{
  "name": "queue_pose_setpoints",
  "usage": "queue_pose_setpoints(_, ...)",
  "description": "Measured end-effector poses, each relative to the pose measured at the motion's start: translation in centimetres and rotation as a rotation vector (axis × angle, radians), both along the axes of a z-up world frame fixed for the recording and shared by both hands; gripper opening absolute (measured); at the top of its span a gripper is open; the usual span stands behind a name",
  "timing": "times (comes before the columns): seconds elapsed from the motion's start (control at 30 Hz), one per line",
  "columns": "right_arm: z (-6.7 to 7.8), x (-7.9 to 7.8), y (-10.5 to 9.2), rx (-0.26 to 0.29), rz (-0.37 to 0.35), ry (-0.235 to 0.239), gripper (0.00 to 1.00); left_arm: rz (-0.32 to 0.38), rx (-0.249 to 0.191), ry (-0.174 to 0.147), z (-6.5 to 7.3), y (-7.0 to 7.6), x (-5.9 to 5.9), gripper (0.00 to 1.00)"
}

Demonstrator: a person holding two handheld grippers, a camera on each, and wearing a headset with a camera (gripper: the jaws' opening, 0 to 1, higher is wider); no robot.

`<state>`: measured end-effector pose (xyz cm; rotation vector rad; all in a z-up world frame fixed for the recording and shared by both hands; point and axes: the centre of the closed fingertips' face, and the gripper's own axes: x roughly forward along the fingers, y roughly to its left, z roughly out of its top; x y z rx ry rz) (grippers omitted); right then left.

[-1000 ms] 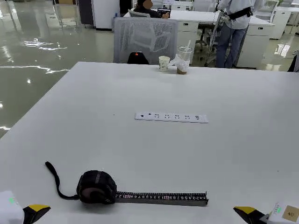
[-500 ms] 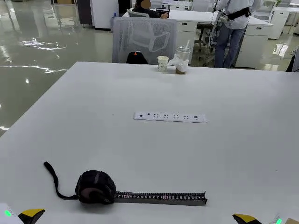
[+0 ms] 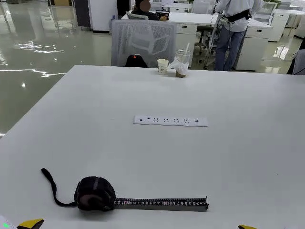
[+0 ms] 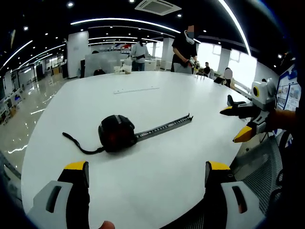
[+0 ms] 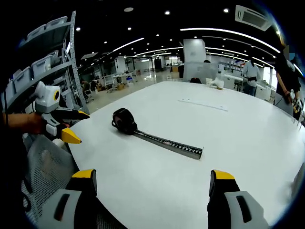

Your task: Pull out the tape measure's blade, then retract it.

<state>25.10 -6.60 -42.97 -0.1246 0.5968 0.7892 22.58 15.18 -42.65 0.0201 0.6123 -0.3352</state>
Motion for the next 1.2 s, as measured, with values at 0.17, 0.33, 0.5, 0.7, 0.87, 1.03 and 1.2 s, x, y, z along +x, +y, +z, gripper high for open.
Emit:
queue_pose_setpoints(0.17,0.3,-0.3,0.2,0.014,-0.028,0.000,0.99,0.029,-0.004,0.002,0.1,-0.1,-0.4,0.99)
queue_pose_setpoints(0.33,0.7,-0.5,0.6,0.024,-0.042,-0.011,0.99,0.055,-0.004,-0.001,0.2,-0.1,-0.7,0.99)
queue_pose_setpoints(0.5,0.9,-0.6,0.5,0.029,-0.062,-0.008,0.99,0.082,-0.006,0.005,0.3,-0.1,-0.9,0.99)
queue_pose_setpoints(0.7,1.0,-0.8,0.4,0.028,-0.072,-0.006,0.99,0.082,0.013,0.003,0.2,-0.4,-1.1,0.99)
queue_pose_setpoints(0.87,1.1,-1.0,0.4,0.025,-0.075,-0.004,0.99,0.065,0.017,0.009,0.2,-0.6,-1.1,0.99)
queue_pose_setpoints(1.03,1.3,-1.0,0.5,0.036,-0.083,-0.001,0.99,0.059,0.024,0.014,0.3,-0.8,-1.1,0.99)
queue_pose_setpoints(1.2,1.4,-1.0,0.5,0.039,-0.085,0.001,0.99,0.058,0.033,0.017,0.3,-0.8,-1.2,0.99)
